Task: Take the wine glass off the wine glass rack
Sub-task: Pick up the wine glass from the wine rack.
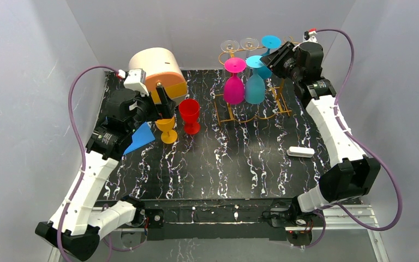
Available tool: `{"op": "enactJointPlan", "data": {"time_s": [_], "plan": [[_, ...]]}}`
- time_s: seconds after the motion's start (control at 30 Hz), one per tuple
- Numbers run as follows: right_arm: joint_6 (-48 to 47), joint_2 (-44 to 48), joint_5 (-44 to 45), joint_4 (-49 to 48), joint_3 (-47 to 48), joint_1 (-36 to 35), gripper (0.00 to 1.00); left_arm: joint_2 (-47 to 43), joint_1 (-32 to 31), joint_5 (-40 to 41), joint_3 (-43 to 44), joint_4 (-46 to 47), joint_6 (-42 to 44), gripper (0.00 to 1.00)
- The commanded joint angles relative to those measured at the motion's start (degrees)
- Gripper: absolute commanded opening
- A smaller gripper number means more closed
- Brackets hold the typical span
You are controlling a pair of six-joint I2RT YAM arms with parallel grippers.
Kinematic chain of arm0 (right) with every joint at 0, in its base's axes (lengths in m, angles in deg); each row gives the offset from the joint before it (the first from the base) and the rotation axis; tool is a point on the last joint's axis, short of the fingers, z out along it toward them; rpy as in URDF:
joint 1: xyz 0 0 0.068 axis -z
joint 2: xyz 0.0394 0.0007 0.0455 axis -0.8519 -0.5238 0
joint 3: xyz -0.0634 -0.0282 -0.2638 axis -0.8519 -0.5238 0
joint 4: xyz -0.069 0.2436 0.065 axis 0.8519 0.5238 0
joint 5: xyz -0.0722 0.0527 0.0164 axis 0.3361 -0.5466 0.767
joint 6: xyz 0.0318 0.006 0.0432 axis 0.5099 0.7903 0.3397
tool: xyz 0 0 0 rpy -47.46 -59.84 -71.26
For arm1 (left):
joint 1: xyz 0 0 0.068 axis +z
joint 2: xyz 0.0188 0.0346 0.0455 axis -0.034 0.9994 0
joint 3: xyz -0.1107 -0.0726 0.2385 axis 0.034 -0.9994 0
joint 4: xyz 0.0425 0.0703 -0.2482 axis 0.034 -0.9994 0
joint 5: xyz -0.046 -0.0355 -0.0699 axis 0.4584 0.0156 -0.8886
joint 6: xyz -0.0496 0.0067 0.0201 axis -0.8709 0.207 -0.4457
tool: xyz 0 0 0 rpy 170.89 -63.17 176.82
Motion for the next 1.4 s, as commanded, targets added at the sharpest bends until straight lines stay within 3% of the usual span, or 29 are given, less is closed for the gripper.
{"op": "enactJointPlan", "data": {"time_s": [0.0, 1.37], "plan": [[-0.5, -0.3, -1.3, -2.3, 2.9, 0.5, 0.4, -1.5, 0.2, 0.1, -0.1, -0.1, 0.0, 0.98], [9.3, -0.4, -5.3, -6.3, -1.5, 2.8, 0.29, -0.8, 0.2, 0.4, -1.1, -1.2, -1.6, 0.98]]}}
